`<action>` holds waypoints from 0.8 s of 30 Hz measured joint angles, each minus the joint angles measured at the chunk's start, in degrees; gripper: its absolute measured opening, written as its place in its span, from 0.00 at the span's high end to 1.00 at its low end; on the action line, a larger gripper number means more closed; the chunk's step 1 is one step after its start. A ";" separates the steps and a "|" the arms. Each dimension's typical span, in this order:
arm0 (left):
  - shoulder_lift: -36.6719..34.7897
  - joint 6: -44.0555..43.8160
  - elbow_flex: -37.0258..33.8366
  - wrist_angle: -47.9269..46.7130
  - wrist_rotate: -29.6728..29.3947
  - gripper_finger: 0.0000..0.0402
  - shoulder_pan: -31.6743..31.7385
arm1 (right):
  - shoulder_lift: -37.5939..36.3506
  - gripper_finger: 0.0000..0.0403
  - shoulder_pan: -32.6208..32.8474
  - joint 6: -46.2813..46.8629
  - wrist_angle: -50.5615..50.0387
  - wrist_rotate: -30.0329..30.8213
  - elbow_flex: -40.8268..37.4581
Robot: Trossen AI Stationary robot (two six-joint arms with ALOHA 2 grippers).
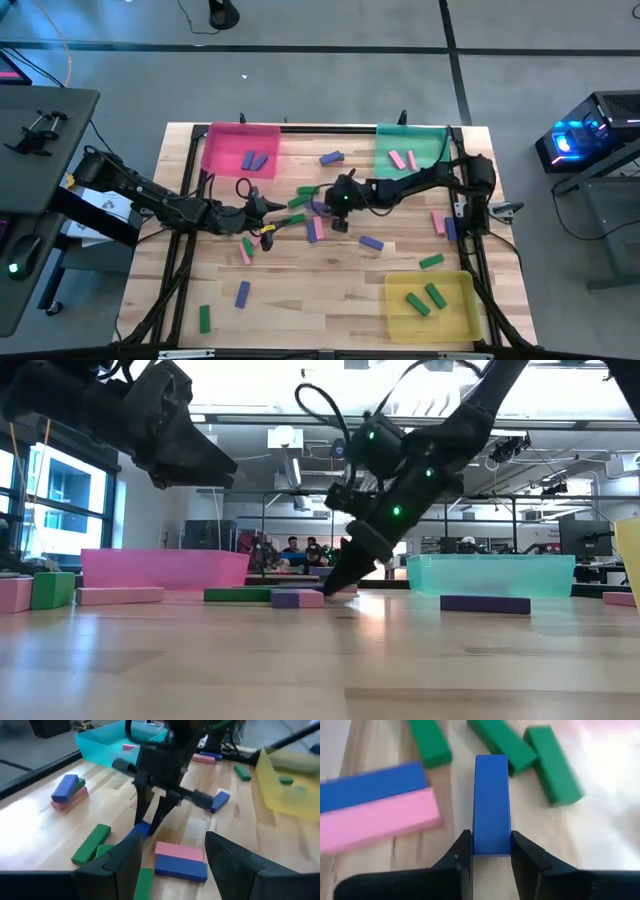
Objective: Sort blocks
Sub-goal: Put the blue block into the red bin
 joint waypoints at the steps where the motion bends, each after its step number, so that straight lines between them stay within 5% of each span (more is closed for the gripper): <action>1: 0.00 0.84 0.00 -0.11 -0.52 0.50 0.00 | -0.75 0.84 0.90 0.65 0.47 1.56 0.01; 9: 0.00 3.91 0.00 0.20 -6.40 0.50 -0.31 | -2.08 0.84 10.93 4.27 16.18 8.49 0.08; 16: -0.02 6.30 0.02 3.95 -6.72 0.50 -1.98 | -1.97 0.84 16.81 10.59 27.45 23.57 0.08; 24: -0.02 10.08 0.02 11.63 0.74 0.50 -2.62 | -1.97 0.84 18.76 5.61 40.17 19.31 0.08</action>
